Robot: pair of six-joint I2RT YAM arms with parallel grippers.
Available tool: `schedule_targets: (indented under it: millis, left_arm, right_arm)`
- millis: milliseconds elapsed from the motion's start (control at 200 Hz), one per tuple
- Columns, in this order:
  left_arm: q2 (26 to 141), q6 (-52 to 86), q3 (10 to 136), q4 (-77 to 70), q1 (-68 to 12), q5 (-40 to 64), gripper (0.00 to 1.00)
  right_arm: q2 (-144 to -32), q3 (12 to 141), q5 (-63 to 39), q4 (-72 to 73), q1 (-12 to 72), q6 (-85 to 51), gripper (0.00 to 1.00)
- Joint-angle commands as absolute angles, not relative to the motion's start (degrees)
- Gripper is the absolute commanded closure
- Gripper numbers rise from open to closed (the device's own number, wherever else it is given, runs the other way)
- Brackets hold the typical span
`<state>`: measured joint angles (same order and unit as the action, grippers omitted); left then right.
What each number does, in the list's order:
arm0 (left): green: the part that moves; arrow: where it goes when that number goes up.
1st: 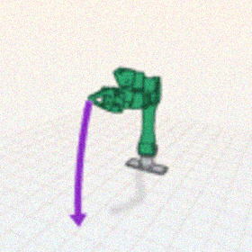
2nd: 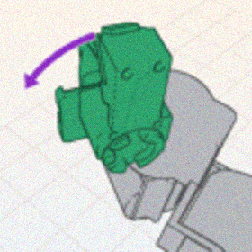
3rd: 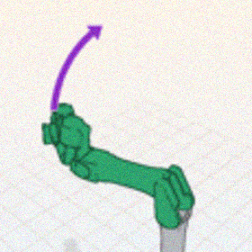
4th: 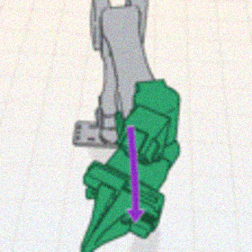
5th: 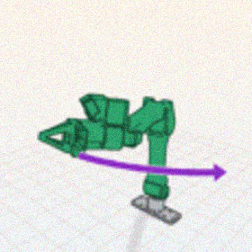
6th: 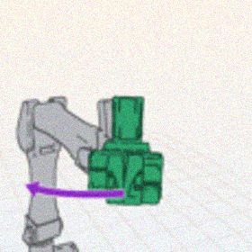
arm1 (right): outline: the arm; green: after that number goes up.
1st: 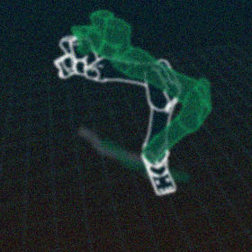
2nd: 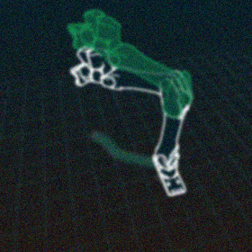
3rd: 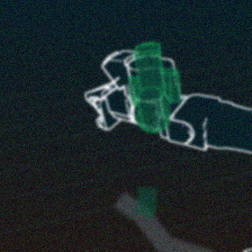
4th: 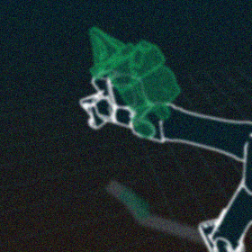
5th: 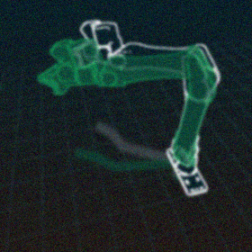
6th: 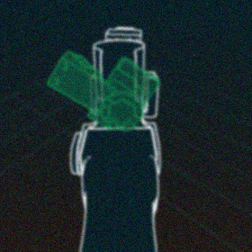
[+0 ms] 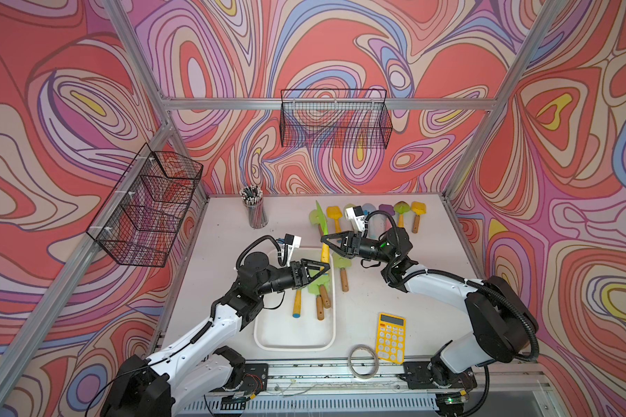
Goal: Take the shovel out of the storage box
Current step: Pick up the shovel from the storage box, then place the shovel at the center of the board.
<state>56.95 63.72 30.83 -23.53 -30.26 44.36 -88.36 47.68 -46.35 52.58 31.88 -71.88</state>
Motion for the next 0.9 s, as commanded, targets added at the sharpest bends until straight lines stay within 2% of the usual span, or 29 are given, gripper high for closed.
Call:
schedule_targets:
  millis: [0,125,280,371,531,696,891]
  left_arm:
    - [54.1,57.1,33.7,-11.3,-29.7,41.8,0.15]
    - [51.2,51.5,36.3,-0.3,-29.1,39.0,0.13]
    - [48.7,44.9,39.7,12.5,-29.0,33.6,0.14]
    - [48.2,42.2,41.3,19.3,-29.0,29.6,0.16]
    - [50.0,38.5,43.9,32.2,-29.0,16.3,0.25]
    - [53.3,37.9,44.2,35.8,-29.0,12.3,0.27]
    - [54.8,38.1,44.2,36.9,-29.0,8.8,0.3]
  right_arm:
    - [-85.7,46.6,-45.8,50.4,30.6,-70.1,0.92]
    - [-83.8,45.7,-46.0,46.0,28.3,-69.0,0.92]
    - [-79.7,47.1,-44.6,29.9,26.6,-60.8,0.92]
    - [-78.1,48.9,-42.4,19.8,26.2,-55.5,0.92]
    - [-77.1,53.8,-34.4,-0.2,26.1,-45.2,0.93]
    - [-77.5,57.9,-22.3,-15.8,26.1,-38.4,0.92]
    - [-79.6,59.4,-14.7,-21.9,26.1,-35.4,0.92]
